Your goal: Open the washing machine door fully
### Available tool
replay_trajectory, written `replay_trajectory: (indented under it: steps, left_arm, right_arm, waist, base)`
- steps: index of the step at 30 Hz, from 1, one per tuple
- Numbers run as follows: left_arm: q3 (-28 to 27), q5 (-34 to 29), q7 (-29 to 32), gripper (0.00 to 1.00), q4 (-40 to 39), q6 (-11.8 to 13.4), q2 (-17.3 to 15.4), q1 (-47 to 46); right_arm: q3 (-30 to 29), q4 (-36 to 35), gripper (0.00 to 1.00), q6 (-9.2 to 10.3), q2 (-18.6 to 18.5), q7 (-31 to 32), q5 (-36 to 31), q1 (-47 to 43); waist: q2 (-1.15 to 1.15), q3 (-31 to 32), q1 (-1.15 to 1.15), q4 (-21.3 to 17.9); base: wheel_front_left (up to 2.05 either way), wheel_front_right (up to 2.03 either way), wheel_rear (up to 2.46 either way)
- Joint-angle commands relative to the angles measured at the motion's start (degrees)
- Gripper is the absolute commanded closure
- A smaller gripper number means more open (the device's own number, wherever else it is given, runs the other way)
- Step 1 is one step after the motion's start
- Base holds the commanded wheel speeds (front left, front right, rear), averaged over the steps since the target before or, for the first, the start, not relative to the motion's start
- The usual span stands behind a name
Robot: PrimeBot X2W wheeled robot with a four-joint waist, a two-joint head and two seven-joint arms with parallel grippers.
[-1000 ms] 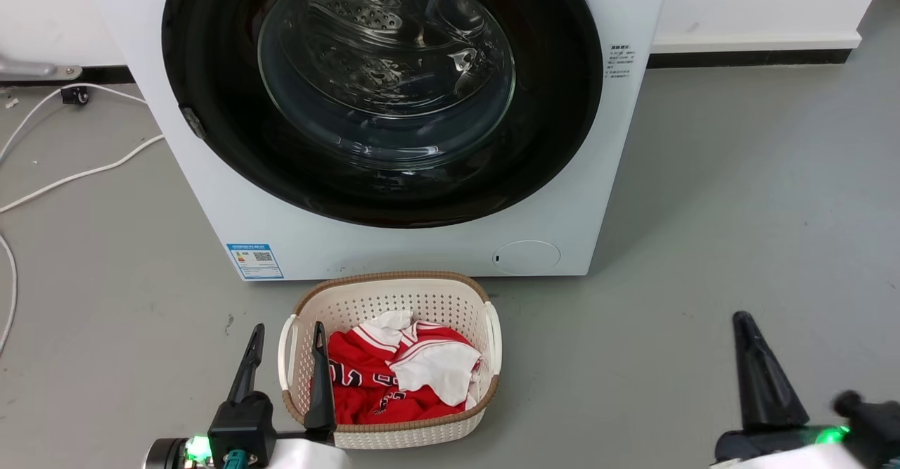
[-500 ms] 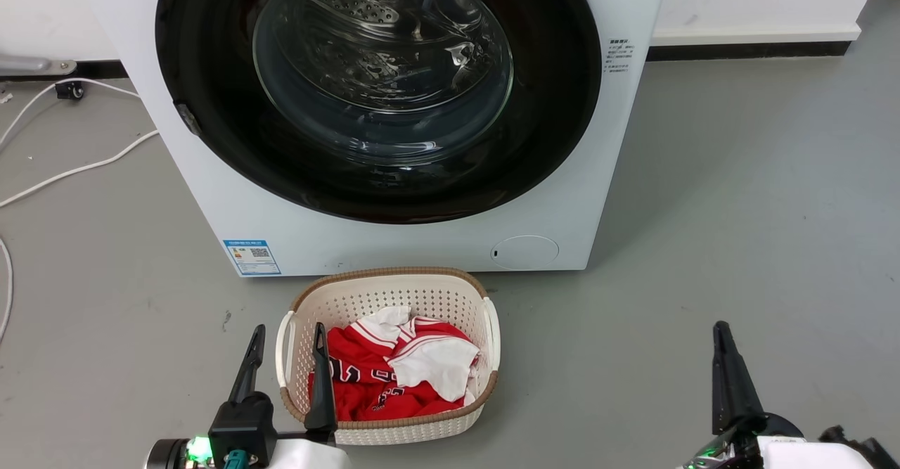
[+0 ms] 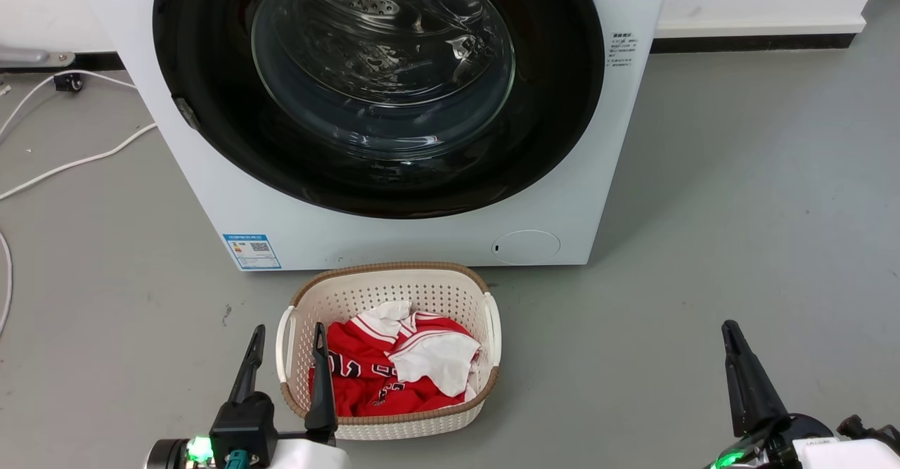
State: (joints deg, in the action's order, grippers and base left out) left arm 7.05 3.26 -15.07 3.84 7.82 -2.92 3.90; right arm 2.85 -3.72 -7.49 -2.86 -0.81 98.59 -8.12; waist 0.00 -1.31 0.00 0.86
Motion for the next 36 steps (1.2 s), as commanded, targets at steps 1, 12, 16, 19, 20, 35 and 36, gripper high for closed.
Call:
replay_trajectory:
  steps: [1, 12, 16, 19, 20, 35, 36]
  left_arm:
    - [0.03, -0.25, -0.16, 0.0, 0.03, 0.23, 0.04, -0.13]
    - [0.33, -0.96, -0.16, 0.0, -0.79, 0.85, 0.03, -1.32]
    - [-0.05, -1.53, -0.16, 0.0, -1.62, 1.04, 0.03, -2.72]
    - [0.41, -2.28, -0.16, 0.0, -2.08, 0.38, 0.01, -4.59]
    - [0.55, -2.51, -0.15, 0.0, -2.17, 0.26, -0.03, -5.4]
    - [1.85, -2.21, -0.15, 0.0, -4.59, 0.66, 0.02, -16.91]
    - [2.02, -2.04, -0.16, 0.0, -4.79, 0.77, 0.02, -17.45]
  right_arm:
    - [-0.29, -0.02, 1.0, 0.0, -0.05, 0.32, -0.06, -0.29]
    - [0.16, -0.4, 1.0, 0.0, -0.05, 0.51, -1.49, 1.37]
    - [-2.21, 0.65, 1.0, 0.01, -0.21, 1.65, -2.08, 5.48]
    - [-5.09, 1.7, 1.0, 0.01, -1.06, 2.87, -1.6, 10.62]
    - [-6.09, 2.21, 1.0, 0.0, -1.64, 3.27, -1.69, 12.64]
    - [-10.37, 16.72, 1.0, 0.0, -11.14, 11.62, -1.67, 46.49]
    - [-10.03, 18.44, 1.0, 0.01, -11.66, 12.24, -1.77, 48.85]
  waist:
    - [0.0, -0.01, 0.0, 0.08]
    - [0.0, -1.5, 0.0, 0.51]
    - [0.0, -3.68, 0.0, 0.55]
    - [0.0, -6.3, 0.0, 0.89]
    - [0.0, -7.34, 0.0, 1.06]
    - [0.0, -23.68, 0.0, 4.39]
    - [0.0, -24.47, 0.0, 4.71]
  base:
    - [0.0, 0.0, 0.0]
    - [0.0, 0.0, 0.0]
    - [0.0, 0.0, 0.0]
    - [0.0, 0.0, 0.0]
    - [0.0, 0.0, 0.0]
    - [0.0, 0.0, 0.0]
    - [0.0, 0.0, 0.0]
